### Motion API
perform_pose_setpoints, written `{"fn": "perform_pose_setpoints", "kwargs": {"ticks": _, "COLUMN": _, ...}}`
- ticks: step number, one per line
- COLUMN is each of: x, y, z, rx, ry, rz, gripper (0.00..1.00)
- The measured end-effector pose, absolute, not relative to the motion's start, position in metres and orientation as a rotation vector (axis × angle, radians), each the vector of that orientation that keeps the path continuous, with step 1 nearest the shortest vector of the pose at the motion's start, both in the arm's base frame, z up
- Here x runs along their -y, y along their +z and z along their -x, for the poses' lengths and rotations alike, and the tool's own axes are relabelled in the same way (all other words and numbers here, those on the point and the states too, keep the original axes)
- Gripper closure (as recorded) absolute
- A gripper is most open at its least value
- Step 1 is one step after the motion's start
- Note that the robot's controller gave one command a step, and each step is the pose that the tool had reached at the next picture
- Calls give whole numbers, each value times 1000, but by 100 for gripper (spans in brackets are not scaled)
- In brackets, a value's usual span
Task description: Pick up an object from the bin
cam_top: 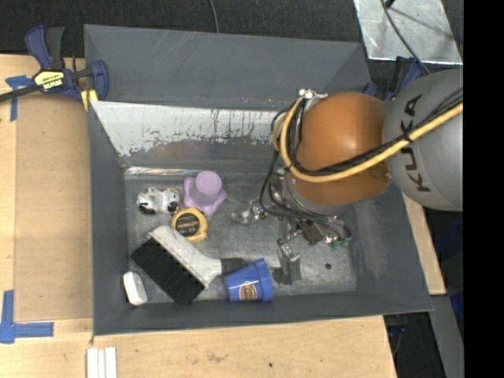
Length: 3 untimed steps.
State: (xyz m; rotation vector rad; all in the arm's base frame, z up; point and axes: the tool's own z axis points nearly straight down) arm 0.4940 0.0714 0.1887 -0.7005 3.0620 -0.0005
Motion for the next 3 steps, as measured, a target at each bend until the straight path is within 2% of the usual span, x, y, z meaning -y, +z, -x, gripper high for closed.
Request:
{"fn": "perform_pose_setpoints", "kwargs": {"ticks": 1, "x": -72, "y": 189, "z": -494, "rx": -3062, "ry": 0, "rz": 700, "gripper": 0}}
{"fn": "perform_pose_setpoints", "kwargs": {"ticks": 2, "x": -67, "y": 155, "z": -493, "rx": -3015, "ry": -1, "rz": 859, "gripper": 0}}
{"fn": "perform_pose_setpoints", "kwargs": {"ticks": 3, "x": -67, "y": 100, "z": -491, "rx": -2987, "ry": -5, "rz": 999, "gripper": 0}}
